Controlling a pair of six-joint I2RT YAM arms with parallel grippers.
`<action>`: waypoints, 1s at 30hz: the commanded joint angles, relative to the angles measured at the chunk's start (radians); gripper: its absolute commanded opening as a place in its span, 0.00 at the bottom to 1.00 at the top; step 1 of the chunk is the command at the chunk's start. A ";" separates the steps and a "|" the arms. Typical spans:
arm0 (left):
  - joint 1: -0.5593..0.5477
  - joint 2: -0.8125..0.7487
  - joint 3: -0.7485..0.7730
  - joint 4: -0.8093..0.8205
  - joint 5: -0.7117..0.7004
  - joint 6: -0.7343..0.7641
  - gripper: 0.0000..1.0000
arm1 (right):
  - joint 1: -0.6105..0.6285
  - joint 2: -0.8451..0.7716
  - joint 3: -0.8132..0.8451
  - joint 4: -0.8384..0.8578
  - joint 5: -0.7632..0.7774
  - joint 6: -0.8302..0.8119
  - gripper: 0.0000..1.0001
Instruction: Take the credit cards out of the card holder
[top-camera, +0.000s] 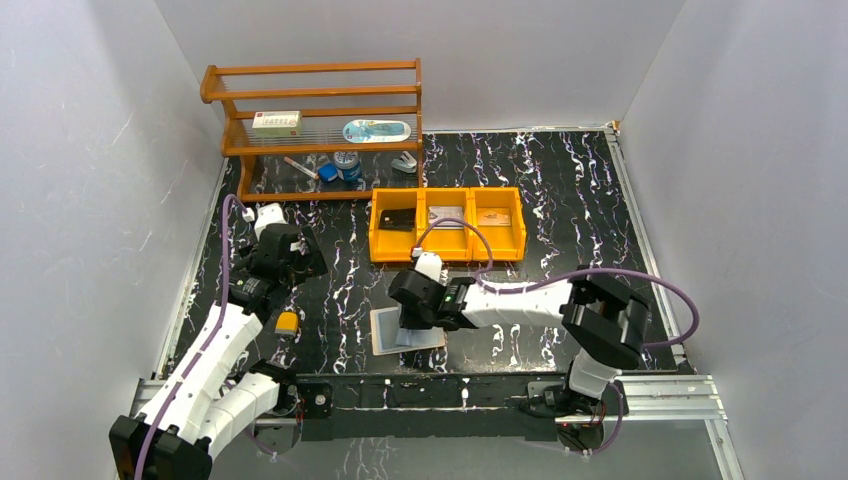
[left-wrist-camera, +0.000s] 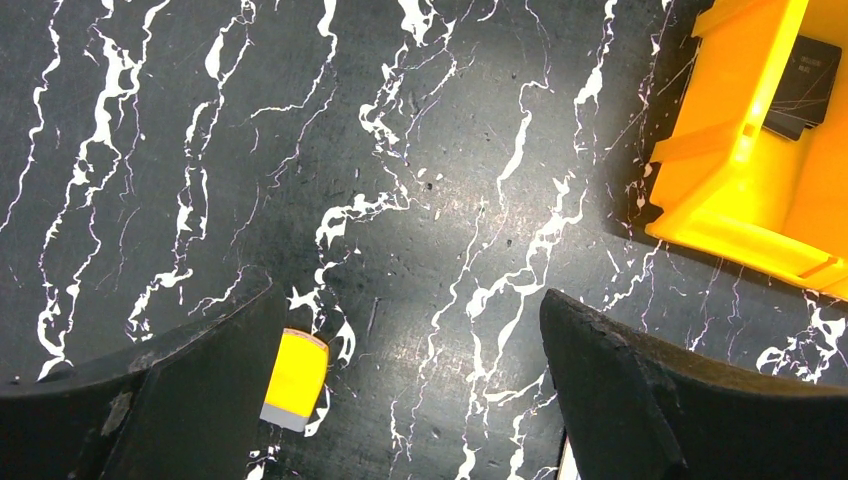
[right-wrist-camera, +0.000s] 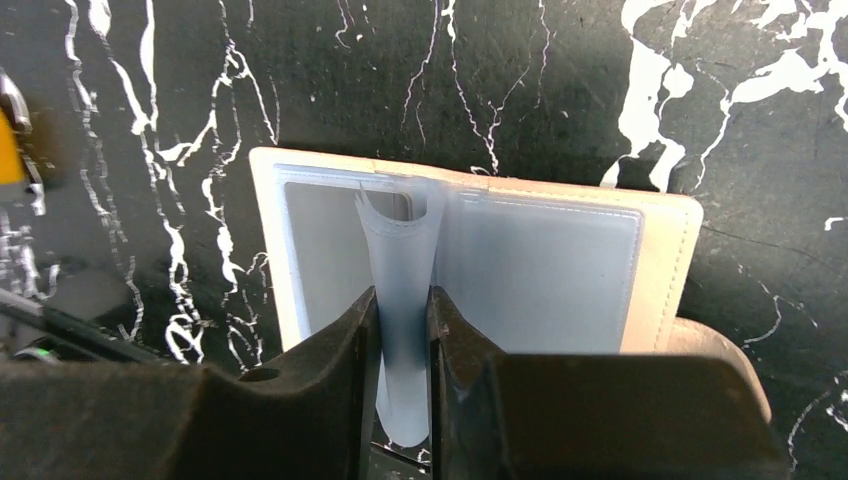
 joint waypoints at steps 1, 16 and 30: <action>0.004 0.009 0.010 -0.008 0.014 0.008 0.98 | -0.051 -0.084 -0.111 0.199 -0.102 0.020 0.29; 0.004 0.003 -0.136 0.388 1.025 -0.073 0.84 | -0.221 -0.169 -0.441 0.603 -0.359 0.123 0.32; -0.290 0.333 -0.135 0.502 0.996 -0.124 0.88 | -0.261 -0.154 -0.563 0.771 -0.424 0.212 0.35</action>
